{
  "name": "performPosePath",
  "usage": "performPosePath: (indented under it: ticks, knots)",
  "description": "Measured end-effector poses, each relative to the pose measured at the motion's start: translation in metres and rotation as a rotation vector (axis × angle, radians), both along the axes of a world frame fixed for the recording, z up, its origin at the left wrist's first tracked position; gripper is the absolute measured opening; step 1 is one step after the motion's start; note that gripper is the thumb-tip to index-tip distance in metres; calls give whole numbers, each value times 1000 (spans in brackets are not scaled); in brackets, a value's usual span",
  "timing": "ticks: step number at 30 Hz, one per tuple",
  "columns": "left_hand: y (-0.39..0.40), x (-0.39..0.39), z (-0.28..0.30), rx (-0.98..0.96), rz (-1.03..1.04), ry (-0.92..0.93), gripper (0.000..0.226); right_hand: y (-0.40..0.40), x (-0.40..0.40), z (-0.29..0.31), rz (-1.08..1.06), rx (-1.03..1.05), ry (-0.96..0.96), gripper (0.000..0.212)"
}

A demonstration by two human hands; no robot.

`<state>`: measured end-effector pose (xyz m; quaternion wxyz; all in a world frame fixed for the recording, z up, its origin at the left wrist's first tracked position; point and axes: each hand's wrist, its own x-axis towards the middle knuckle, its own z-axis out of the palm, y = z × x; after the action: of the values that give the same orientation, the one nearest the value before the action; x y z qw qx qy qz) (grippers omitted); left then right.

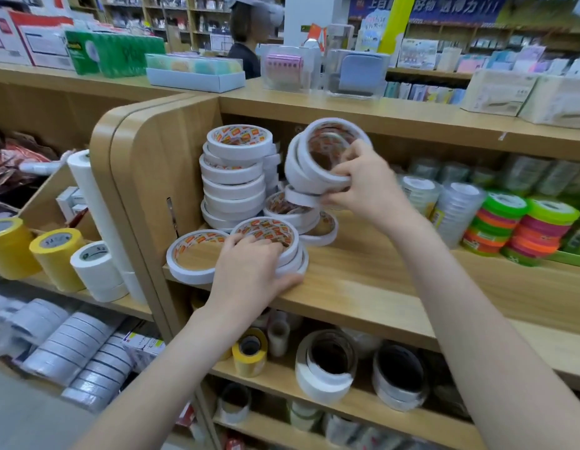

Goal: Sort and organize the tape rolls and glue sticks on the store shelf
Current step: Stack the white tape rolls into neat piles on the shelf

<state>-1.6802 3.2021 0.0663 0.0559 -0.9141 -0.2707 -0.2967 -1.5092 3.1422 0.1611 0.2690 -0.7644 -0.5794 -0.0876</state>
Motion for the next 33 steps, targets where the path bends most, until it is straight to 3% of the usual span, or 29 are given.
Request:
performPosePath:
  ticks: [6, 9, 16, 19, 23, 26, 29, 33]
  knots:
    - [-7, 2, 3, -36, 39, 9, 46, -66, 11, -20, -14, -252, -60, 14]
    - [-7, 2, 4, -75, 76, 30, 43, -73, 14, -38, -8, -354, 12, 18]
    - [-12, 1, 6, -82, 89, 37, 37, -72, 28, -35, 5, -297, 29, 24]
    - [-18, 1, 2, 36, 90, -55, 45, -73, 25, -40, 31, -247, -5, 48]
    - [-34, 23, 5, 109, -97, -78, 61, -87, 28, -47, 89, -168, -50, 49]
    - [-43, 45, 9, -18, -177, -7, 78, -93, 33, -49, 128, -198, -24, 39]
    - [-44, 63, 6, -299, -220, -48, 91, -96, 38, -52, 172, -162, 22, 27]
    - [-36, 76, 2, -479, -278, -141, 92, -103, 46, -49, 176, -30, 116, 8]
